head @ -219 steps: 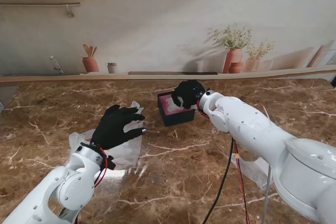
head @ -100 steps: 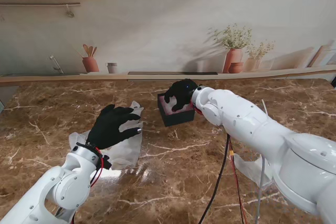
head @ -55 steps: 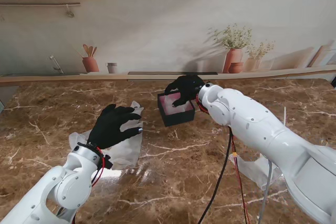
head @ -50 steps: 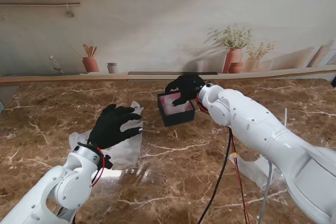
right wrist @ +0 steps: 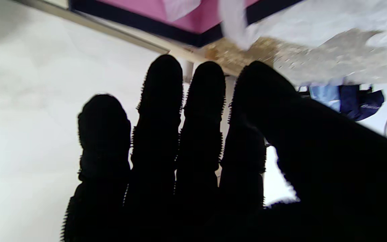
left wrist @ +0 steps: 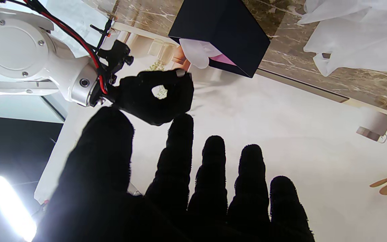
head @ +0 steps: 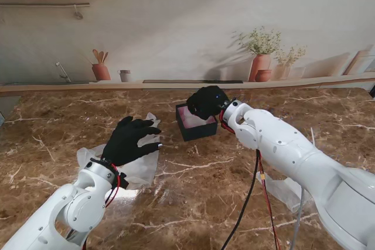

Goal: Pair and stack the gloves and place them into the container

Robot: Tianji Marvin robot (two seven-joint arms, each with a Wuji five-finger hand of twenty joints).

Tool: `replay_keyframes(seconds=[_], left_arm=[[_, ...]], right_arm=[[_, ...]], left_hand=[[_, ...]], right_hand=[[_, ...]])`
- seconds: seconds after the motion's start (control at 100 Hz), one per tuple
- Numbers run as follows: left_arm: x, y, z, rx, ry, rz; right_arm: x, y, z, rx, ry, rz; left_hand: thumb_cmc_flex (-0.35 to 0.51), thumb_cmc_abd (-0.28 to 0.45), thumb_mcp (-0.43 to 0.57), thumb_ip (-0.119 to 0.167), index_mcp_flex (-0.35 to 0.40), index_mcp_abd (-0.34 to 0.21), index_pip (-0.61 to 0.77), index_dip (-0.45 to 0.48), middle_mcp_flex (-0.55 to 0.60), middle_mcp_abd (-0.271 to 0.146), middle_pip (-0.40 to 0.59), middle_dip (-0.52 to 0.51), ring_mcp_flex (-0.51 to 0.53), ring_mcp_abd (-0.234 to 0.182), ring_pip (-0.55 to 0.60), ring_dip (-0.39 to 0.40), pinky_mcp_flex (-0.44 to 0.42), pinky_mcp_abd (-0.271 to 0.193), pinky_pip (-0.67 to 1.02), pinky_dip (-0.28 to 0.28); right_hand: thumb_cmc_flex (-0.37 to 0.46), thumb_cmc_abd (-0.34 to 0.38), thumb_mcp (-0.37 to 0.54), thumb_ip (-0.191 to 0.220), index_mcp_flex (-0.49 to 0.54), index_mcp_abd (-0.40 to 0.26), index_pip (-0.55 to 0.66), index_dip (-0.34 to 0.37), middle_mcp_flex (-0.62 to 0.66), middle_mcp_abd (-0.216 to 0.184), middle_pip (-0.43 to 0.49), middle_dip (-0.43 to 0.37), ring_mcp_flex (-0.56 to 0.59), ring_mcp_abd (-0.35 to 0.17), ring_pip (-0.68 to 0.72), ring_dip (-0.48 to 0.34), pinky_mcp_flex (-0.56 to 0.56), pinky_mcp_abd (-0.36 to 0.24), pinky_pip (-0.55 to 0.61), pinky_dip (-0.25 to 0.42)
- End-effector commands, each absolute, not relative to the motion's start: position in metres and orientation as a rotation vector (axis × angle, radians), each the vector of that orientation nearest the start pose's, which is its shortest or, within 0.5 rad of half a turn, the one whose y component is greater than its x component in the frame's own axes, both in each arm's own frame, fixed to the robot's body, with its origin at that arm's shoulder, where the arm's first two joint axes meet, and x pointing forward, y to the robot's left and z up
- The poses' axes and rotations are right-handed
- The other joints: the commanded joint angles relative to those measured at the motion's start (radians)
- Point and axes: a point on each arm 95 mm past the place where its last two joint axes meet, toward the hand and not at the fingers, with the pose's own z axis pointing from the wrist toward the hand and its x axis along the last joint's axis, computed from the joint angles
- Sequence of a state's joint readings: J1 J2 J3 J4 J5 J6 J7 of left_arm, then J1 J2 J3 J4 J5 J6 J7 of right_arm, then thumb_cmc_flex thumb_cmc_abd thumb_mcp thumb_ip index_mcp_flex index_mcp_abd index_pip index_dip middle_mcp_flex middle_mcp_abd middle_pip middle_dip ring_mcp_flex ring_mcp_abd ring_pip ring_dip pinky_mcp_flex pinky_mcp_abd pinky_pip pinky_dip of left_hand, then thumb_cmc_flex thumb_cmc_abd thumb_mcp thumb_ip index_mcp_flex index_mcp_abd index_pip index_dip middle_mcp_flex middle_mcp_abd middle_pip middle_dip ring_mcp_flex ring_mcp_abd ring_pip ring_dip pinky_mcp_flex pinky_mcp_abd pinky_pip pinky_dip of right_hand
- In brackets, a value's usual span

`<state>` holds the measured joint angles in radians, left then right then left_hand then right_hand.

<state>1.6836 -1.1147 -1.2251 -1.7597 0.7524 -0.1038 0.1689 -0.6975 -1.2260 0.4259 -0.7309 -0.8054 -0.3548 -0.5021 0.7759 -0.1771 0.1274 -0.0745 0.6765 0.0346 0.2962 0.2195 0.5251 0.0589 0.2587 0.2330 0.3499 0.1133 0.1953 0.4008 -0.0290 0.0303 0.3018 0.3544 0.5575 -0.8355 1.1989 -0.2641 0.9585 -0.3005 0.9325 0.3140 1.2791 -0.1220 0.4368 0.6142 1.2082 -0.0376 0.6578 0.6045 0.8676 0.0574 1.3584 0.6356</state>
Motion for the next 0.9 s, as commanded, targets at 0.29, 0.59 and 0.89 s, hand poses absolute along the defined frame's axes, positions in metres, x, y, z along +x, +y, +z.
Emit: replay_keyframes(seconds=[0.29,0.59,0.89], left_arm=[[0.363,-0.03,-0.294,-1.293,1.257,-1.895],[0.364,-0.03,-0.296,-1.289,1.254,-1.902],[0.364,-0.032,-0.299,-1.299,1.233,-1.921]], right_arm=[[0.571,0.085,-0.328,0.724,1.847,1.608],[0.558,0.074,-0.313,0.775,1.703,1.611],[0.512,0.046,-0.291,0.835,1.522,1.625]], left_hand=[[0.025,0.044,-0.042,0.022,-0.015,-0.008,0.006,0.003,-0.03,-0.015,-0.022,-0.012,-0.041,-0.045,-0.025,-0.009,-0.008,-0.032,-0.039,0.018],[0.025,0.046,-0.045,0.022,-0.02,-0.01,0.003,0.001,-0.029,-0.017,-0.022,-0.012,-0.039,-0.047,-0.025,-0.009,-0.009,-0.025,-0.042,0.018],[0.022,0.044,-0.051,0.023,-0.032,-0.01,-0.004,-0.002,-0.029,-0.023,-0.027,-0.014,-0.039,-0.051,-0.03,-0.012,-0.013,-0.009,-0.043,0.024]], right_hand=[[0.096,0.072,0.014,-0.023,0.01,-0.035,0.023,-0.086,0.038,-0.02,-0.082,-0.084,0.054,-0.021,-0.103,-0.088,0.07,-0.039,0.087,-0.063],[-0.063,0.071,-0.047,-0.01,-0.13,0.021,-0.076,-0.081,-0.117,-0.003,-0.117,-0.111,-0.068,-0.028,-0.205,-0.096,-0.081,-0.043,0.009,-0.068],[-0.196,0.146,-0.104,0.099,-0.12,0.106,-0.384,0.084,-0.257,0.02,-0.15,-0.238,-0.256,-0.004,-0.34,-0.189,-0.337,0.005,-0.397,-0.125]])
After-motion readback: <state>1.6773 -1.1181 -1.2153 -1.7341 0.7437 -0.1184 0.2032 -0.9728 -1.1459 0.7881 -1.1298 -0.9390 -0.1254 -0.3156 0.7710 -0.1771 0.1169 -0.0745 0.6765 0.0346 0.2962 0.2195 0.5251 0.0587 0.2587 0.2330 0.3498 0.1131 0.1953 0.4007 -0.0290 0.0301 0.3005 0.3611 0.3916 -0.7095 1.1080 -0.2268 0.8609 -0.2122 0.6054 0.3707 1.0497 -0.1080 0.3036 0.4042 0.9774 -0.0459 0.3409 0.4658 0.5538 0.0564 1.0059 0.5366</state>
